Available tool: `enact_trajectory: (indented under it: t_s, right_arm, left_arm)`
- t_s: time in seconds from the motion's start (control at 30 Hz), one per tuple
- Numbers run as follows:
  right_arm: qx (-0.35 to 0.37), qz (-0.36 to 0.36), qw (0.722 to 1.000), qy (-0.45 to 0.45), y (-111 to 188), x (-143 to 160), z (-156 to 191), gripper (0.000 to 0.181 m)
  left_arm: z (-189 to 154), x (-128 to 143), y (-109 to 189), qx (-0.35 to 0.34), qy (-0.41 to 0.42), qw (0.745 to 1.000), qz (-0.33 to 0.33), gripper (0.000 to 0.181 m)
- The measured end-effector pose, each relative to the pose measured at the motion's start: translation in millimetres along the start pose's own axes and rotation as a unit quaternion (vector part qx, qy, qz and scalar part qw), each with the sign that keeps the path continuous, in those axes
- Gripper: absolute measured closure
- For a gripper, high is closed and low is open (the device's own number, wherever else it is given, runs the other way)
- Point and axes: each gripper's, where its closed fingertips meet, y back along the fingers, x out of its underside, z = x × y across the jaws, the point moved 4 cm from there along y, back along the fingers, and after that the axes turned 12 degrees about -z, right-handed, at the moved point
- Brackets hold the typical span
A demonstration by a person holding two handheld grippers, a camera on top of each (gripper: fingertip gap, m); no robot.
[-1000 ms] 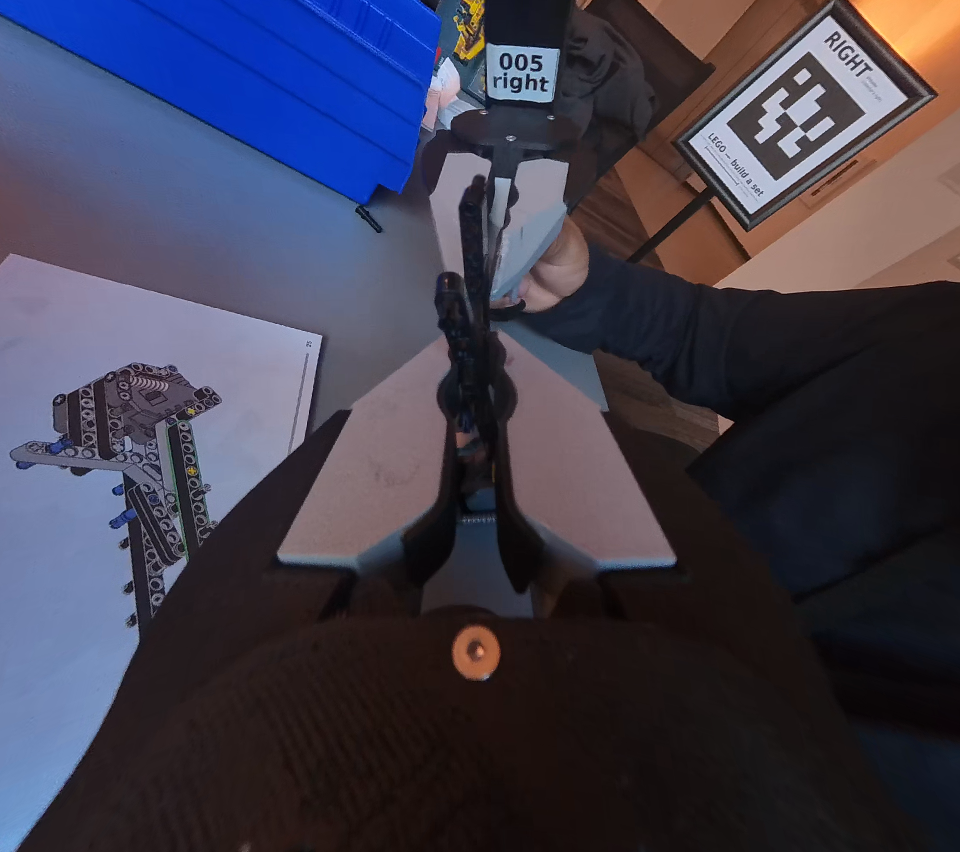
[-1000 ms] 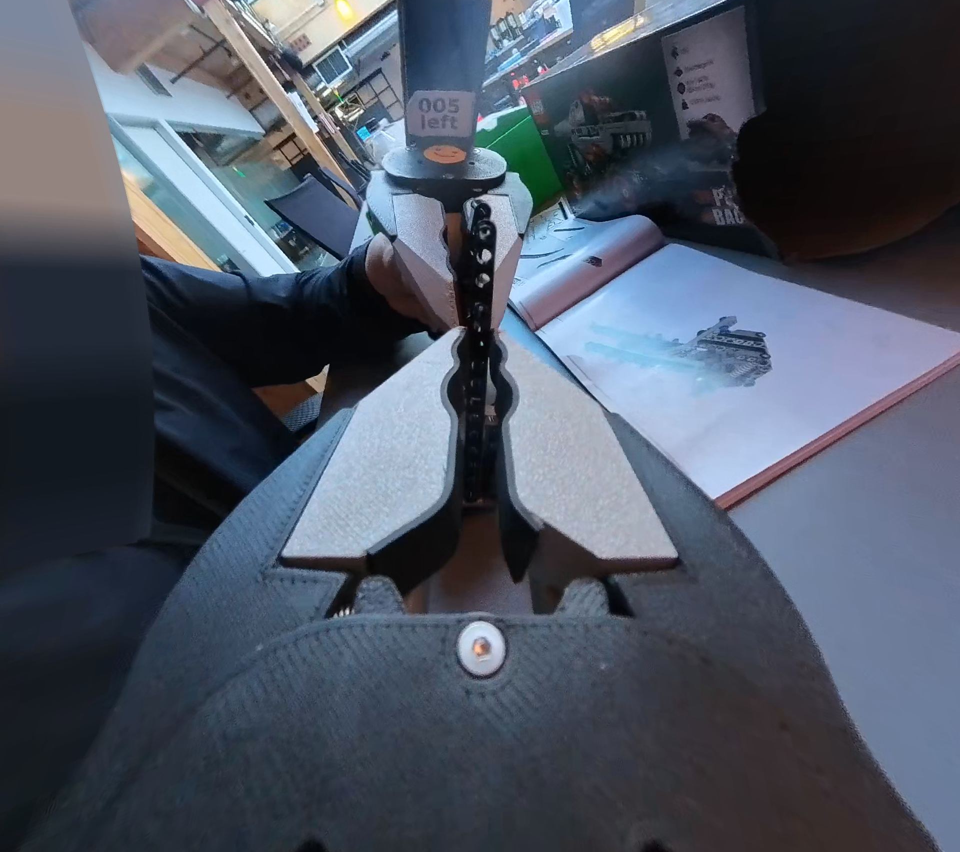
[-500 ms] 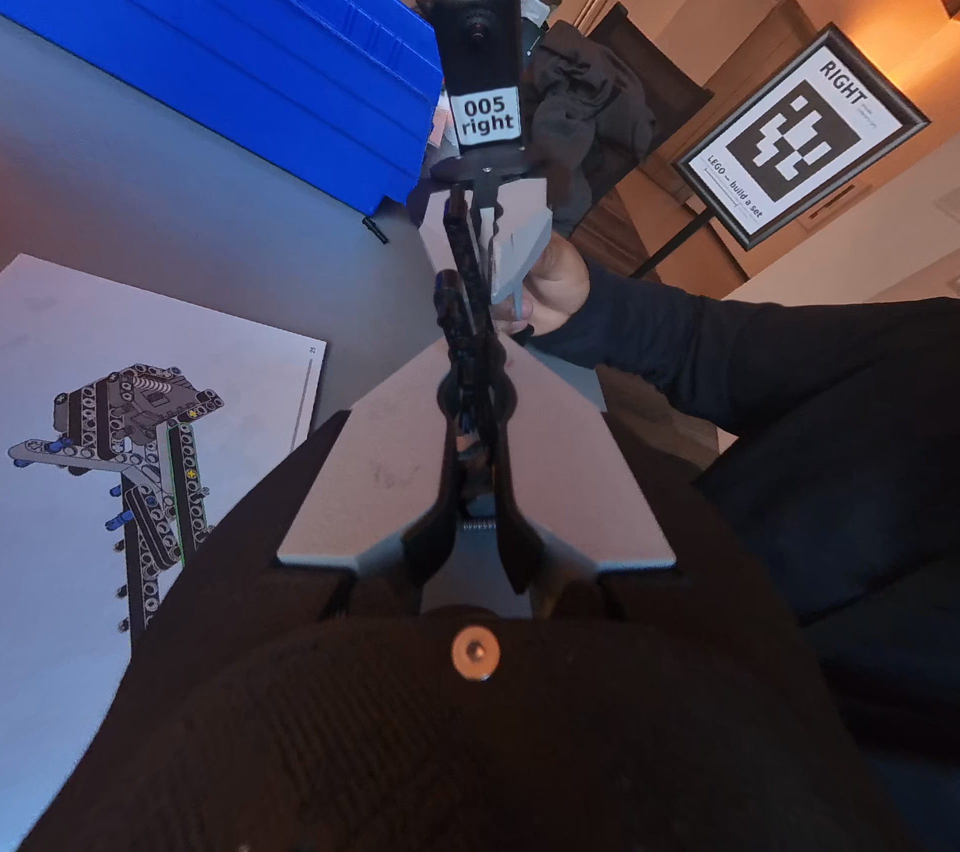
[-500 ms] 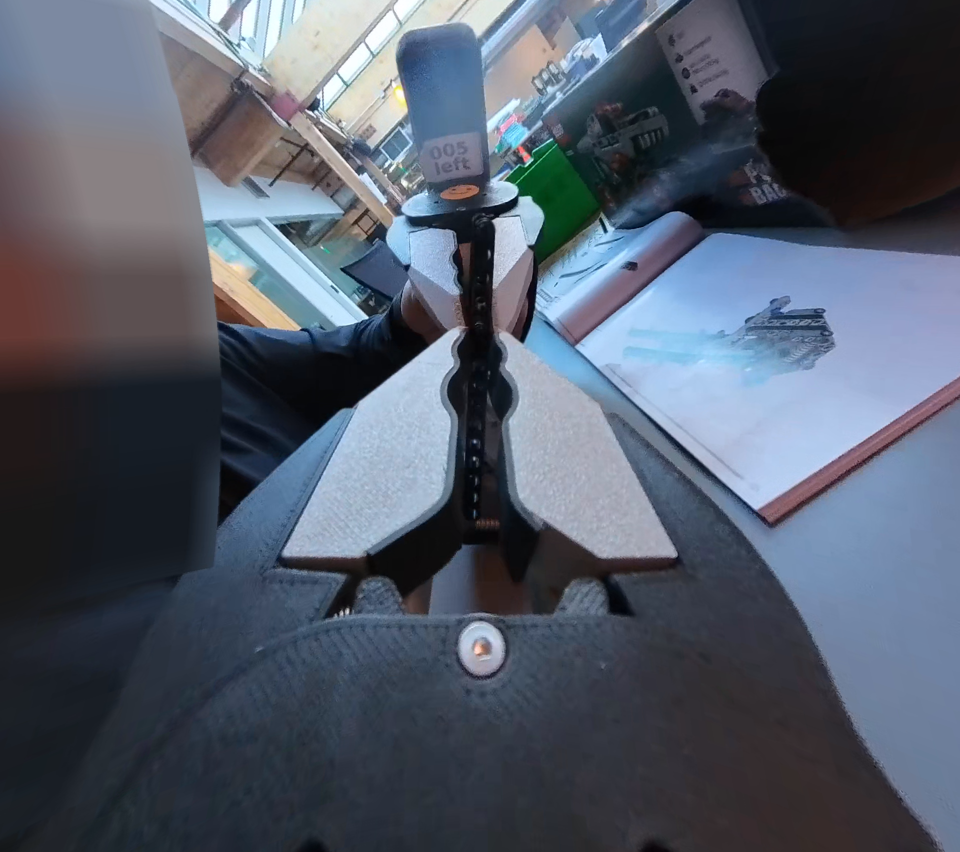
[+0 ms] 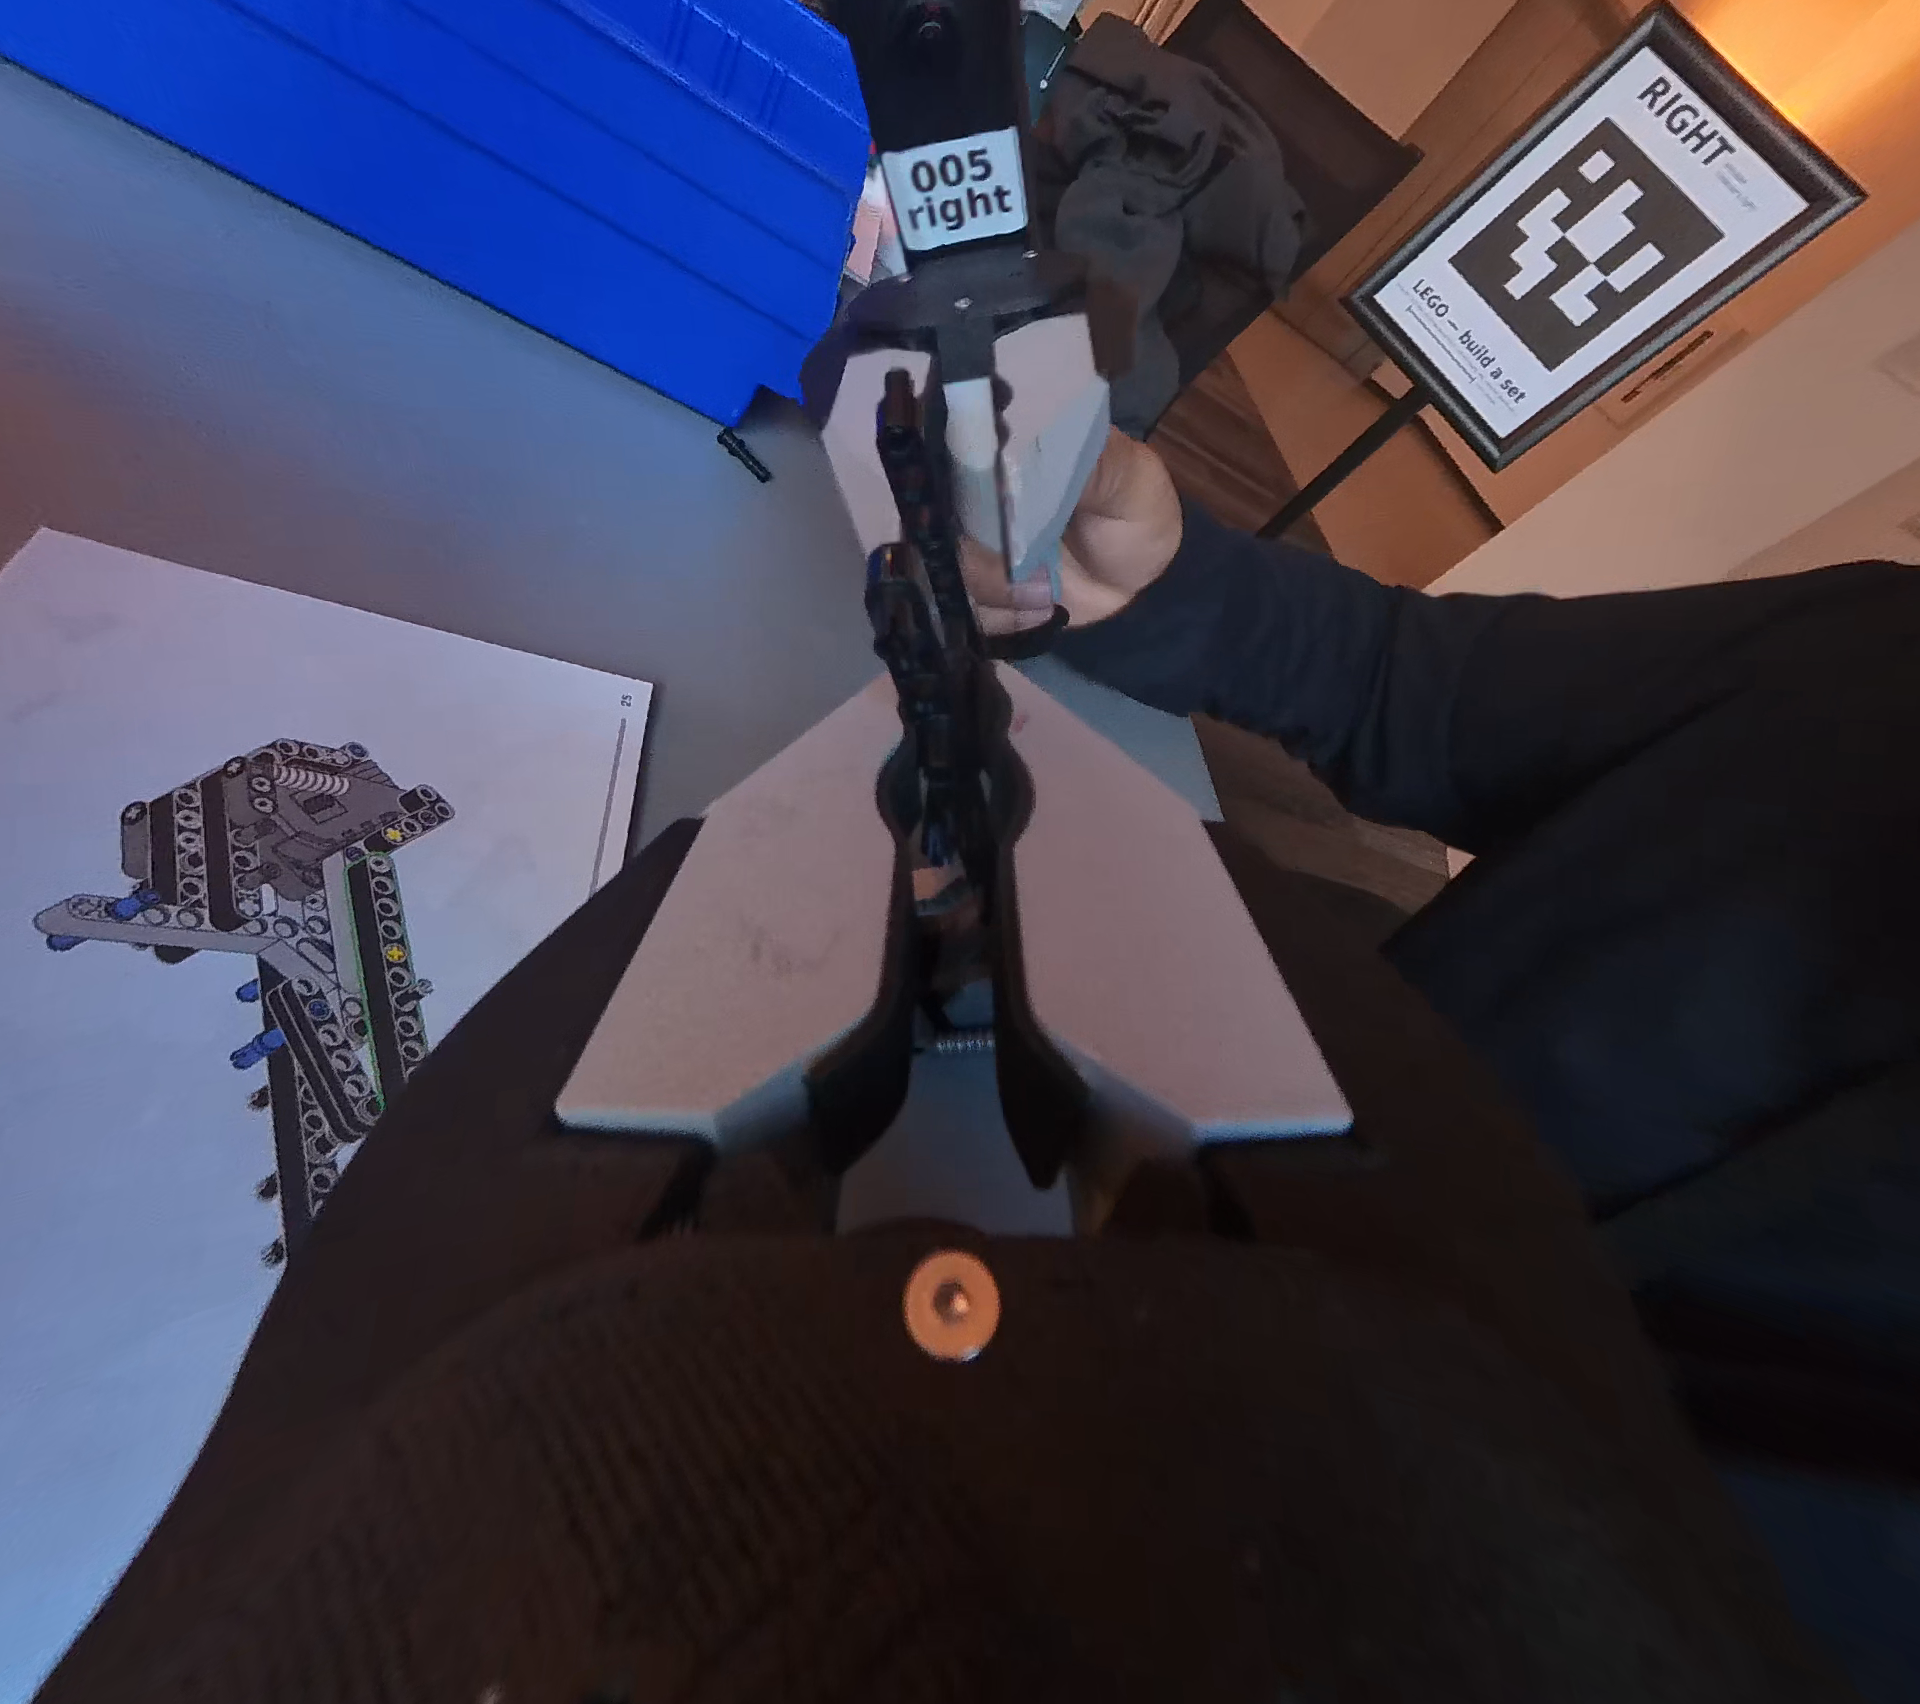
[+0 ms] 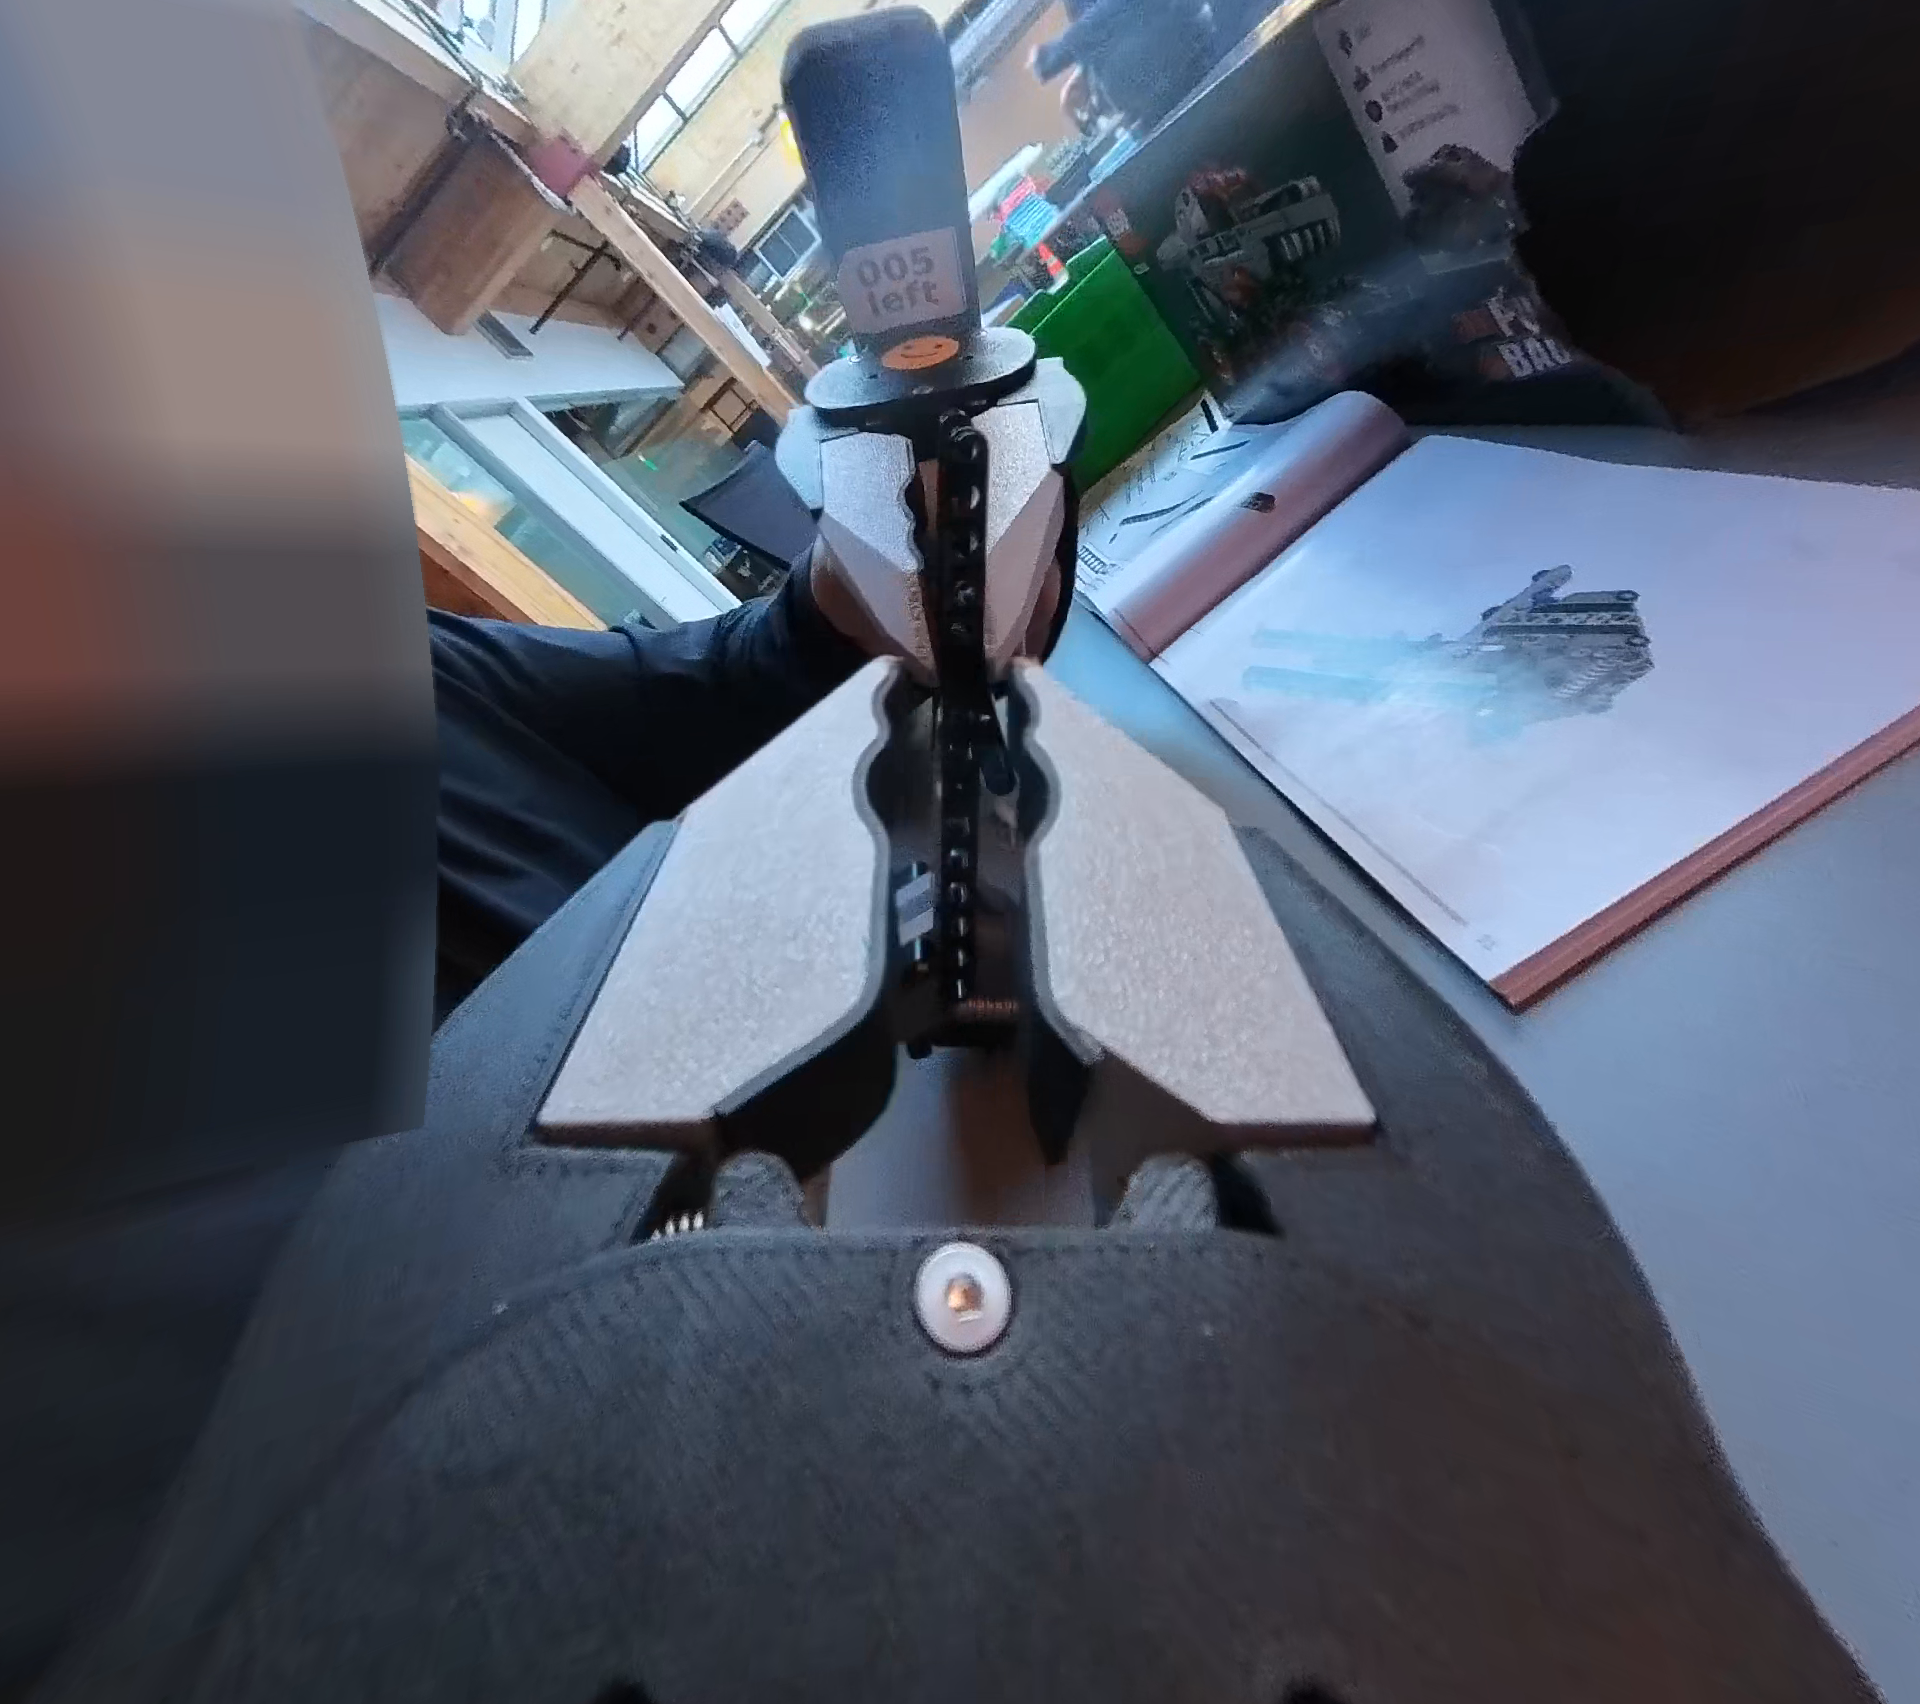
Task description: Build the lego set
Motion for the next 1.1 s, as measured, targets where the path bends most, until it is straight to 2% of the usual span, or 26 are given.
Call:
enact_trajectory:
  t_s: [0.07, 0.23, 0.33, 0.37, 0.4, 0.5, 0.63, 1.1]
  right_arm:
    - [0.0, 0.005, 1.0, 0.001, 2.7, -0.9, 0.7, 0.163]
    - [0.002, 0.071, 0.997, 0.009, 3.5, 15.0, 0.0, 0.166]
    - [-0.005, 0.089, 0.996, 0.006, -0.1, 21.5, 1.0, 0.171]
    - [-0.007, 0.098, 0.995, 0.007, -0.7, 23.9, 1.4, 0.173]
    - [-0.007, 0.105, 0.994, 0.009, -0.9, 25.6, 2.0, 0.175]
    - [-0.005, 0.109, 0.994, 0.02, -0.9, 26.6, 3.2, 0.177]
    - [-0.013, 0.118, 0.993, 0.025, -1.5, 28.4, 7.1, 0.177]
    - [0.015, 0.108, 0.993, 0.044, -0.2, 26.2, 2.1, 0.177]
  left_arm:
    - [0.5, -0.2, 0.6, 0.002, 0.01, 1.0, 0.001, 0.175]
    - [-1.1, 0.4, 1.5, 0.003, 0.001, 1.0, 0.005, 0.172]
    - [-0.2, 7.7, 1.9, -0.003, 0.003, 0.999, 0.049, 0.142]
    - [-0.8, 10.7, 2.6, 0.0, 0.006, 0.998, 0.063, 0.139]
    - [-1.0, 13.3, 3.3, 0.001, 0.008, 0.997, 0.072, 0.14]
    - [-7.0, 18.6, 1.2, 0.024, 0.01, 0.996, 0.082, 0.157]
    - [-7.6, 22.4, -3.7, 0.018, 0.002, 0.996, 0.089, 0.166]
    - [-0.9, 18.4, -3.6, -0.021, -0.008, 1.0, 0.003, 0.166]
